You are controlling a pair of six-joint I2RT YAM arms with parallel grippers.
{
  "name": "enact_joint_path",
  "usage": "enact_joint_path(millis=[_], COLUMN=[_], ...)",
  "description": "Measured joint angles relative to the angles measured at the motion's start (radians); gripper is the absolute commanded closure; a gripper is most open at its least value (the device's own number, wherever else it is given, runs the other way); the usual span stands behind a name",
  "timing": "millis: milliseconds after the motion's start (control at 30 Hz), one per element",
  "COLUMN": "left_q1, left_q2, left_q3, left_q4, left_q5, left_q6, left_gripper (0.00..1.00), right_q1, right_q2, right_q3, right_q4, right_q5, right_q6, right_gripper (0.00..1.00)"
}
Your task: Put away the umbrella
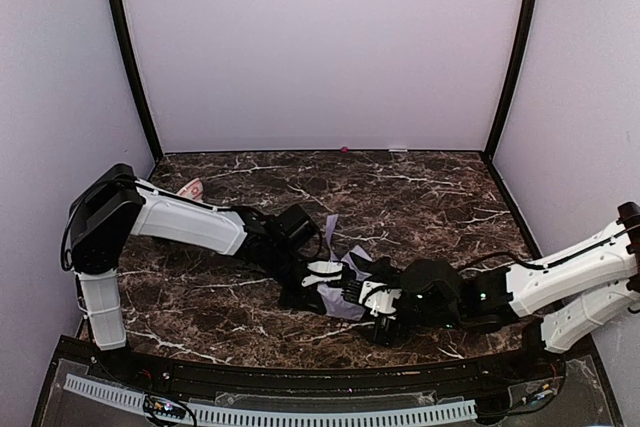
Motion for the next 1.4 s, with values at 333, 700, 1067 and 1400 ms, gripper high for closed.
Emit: enact_joint_path(millis=[333, 700, 1067, 1400], left_q1=[0.004, 0.04, 0.067, -0.081], left_q2=[0.008, -0.058, -0.669, -0.729], left_q3=[0.008, -0.088, -0.687, -0.721], left_q4=[-0.04, 0.005, 0.582, 0.687], left_q5=[0.072, 0.118, -0.18, -0.21], left_q6=[0.003, -0.042, -0.171, 0.062], left_gripper=[0.84, 0.1, 0.01, 0.11], right_q1=[0.002, -0.016, -0.209, -0.323], right_q2=[0.287, 0.395, 0.459, 0.687], right_q3=[0.084, 0.171, 0.328, 0.579], right_q4=[0.058, 0.03, -0.14, -0.338], right_q5=[0.129, 0.054, -0.421, -0.838], right_q6=[-0.184, -0.172, -0.08, -0.033], right_gripper=[0.28, 0.9, 0.89, 0.89])
